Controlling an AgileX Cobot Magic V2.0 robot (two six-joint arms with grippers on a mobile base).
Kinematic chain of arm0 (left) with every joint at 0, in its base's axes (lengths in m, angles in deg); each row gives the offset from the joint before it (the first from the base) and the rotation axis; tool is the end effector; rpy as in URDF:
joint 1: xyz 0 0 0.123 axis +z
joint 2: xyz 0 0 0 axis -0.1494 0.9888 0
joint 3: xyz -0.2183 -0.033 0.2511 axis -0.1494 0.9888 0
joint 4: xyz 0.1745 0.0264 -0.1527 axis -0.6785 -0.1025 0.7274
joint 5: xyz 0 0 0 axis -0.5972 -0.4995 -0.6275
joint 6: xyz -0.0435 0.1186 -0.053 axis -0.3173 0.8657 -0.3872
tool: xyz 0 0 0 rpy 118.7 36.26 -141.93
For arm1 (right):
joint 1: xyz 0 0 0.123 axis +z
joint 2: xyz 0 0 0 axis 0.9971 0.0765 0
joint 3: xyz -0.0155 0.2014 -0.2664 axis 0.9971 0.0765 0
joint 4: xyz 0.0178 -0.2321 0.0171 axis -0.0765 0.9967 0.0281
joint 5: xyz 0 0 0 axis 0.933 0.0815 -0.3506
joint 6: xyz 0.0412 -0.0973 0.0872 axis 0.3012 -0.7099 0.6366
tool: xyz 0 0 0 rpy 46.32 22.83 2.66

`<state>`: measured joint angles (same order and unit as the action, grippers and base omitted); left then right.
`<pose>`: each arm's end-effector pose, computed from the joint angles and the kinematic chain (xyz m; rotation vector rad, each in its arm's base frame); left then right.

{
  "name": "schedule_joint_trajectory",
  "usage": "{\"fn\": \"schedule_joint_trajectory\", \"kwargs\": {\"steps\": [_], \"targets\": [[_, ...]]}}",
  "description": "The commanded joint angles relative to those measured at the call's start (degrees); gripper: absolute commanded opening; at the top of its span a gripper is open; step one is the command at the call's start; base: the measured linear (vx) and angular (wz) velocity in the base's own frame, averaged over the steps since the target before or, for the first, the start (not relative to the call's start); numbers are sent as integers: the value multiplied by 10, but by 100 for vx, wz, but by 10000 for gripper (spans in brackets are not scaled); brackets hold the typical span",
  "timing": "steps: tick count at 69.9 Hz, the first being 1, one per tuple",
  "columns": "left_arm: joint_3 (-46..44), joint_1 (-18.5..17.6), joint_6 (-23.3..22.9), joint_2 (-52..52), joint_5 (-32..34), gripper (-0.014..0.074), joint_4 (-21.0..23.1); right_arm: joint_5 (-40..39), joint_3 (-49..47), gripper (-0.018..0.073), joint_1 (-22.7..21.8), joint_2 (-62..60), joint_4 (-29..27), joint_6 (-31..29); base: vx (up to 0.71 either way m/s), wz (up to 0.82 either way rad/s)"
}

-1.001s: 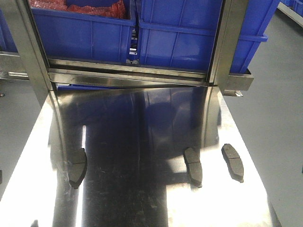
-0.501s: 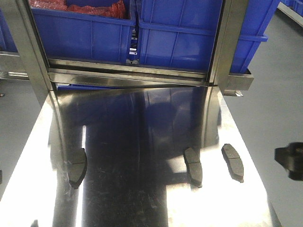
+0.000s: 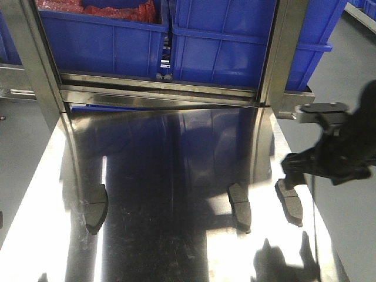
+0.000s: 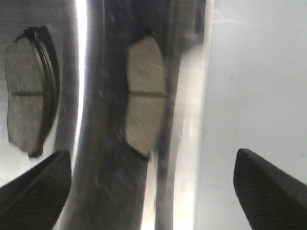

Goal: Move and align brake pads A on conveyor
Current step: 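Lower the right gripper over the brake pad nearest it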

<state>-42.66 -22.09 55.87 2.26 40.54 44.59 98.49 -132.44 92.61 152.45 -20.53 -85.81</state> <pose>0.1215 0.0045 0.2870 -0.1362 2.3203 0.0391 0.3122 0.0382 0.2563 -0.1506 2.8863 0.0254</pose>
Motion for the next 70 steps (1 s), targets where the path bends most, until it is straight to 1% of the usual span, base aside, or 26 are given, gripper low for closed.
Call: {"fn": "schedule_joint_trajectory", "kwargs": {"steps": [1, 10, 18, 33, 44, 70], "targets": [[-16, -3, 1, -7, 36, 127, -10, 9, -56, 641, 12, 33, 12, 22, 0, 0], [-16, -3, 1, -7, 36, 127, -10, 40, -100, 633, 9, 96, 10, 26, 0, 0], [-16, -3, 1, -7, 36, 127, -10, 44, -116, 621, 10, 125, 9, 26, 0, 0], [-16, -3, 1, -7, 36, 127, -10, 28, -117, 566, 10, 153, 4, 26, 0, 0], [-16, -3, 1, -7, 36, 127, -10, 21, -117, 543, 10, 165, -7, 23, 0, 0], [-16, -3, 1, -7, 36, 127, -10, 18, -117, 533, 10, 182, -7, 23, 0, 0]]}}
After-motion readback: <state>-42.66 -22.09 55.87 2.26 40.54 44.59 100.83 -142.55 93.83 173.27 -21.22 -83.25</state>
